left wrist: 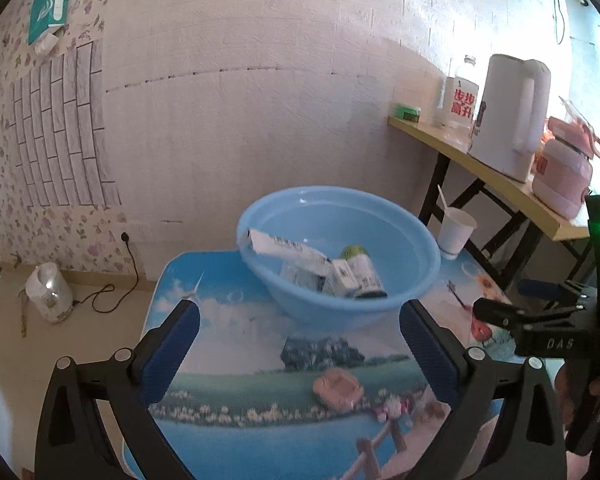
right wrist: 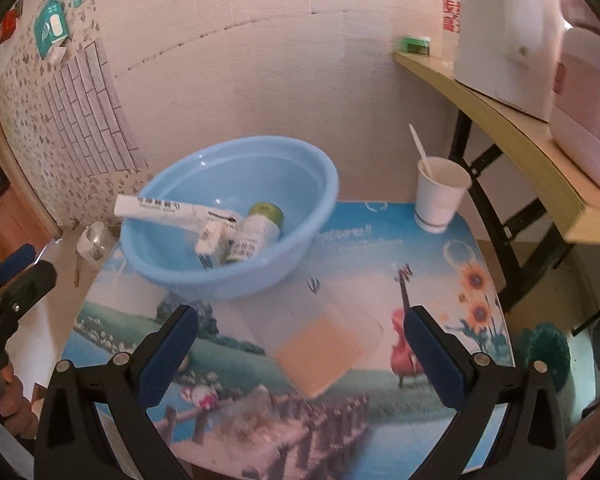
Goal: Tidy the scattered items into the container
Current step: 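Withdraw both tools and move toward the doll figure and plastic bag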
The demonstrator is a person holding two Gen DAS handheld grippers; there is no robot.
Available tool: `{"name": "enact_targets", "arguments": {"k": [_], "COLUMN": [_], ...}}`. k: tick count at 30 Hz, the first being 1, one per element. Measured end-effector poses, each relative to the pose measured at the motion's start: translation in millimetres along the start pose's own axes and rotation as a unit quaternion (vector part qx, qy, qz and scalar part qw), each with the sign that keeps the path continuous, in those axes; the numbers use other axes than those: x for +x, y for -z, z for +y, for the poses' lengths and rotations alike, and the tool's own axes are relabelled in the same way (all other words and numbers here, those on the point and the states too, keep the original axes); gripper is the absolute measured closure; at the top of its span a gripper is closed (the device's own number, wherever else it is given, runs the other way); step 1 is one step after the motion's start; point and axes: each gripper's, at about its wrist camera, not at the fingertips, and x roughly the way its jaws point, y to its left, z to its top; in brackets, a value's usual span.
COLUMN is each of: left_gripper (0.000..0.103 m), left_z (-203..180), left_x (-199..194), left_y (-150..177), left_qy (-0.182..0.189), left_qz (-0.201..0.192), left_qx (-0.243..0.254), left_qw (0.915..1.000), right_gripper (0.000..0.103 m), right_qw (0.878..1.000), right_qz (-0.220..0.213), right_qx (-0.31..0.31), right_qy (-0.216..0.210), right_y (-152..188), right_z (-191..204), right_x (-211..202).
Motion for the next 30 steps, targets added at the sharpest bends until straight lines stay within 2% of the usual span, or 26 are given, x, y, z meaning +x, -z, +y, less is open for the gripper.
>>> {"name": "enact_targets", "arguments": {"k": [12, 19, 30], "left_gripper": [0.002, 0.002, 0.002], "left_z": [-3.1, -7.5, -12.8], "left_x": [-12.6, -4.6, 10.7], "left_y": [28.3, 43.3, 49.7], "left_qy": [0.006, 0.007, 0.009], "left_qz": [0.023, 0.047, 0.067], "left_qx": [0.001, 0.001, 0.012], "left_qw": [0.9997, 0.9989, 0.9977], "right_gripper": [0.000, 0.000, 0.000], "right_qw": [1.000, 0.999, 0.998], "right_qz": [0.012, 0.030, 0.049], "right_qx": [0.024, 0.021, 0.025], "right_qy": [-0.004, 0.004, 0.002], "right_y": [29.1, 41.8, 48.0], "right_z": [-14.0, -19.8, -26.1], "right_x": [-14.7, -11.6, 2.7]}}
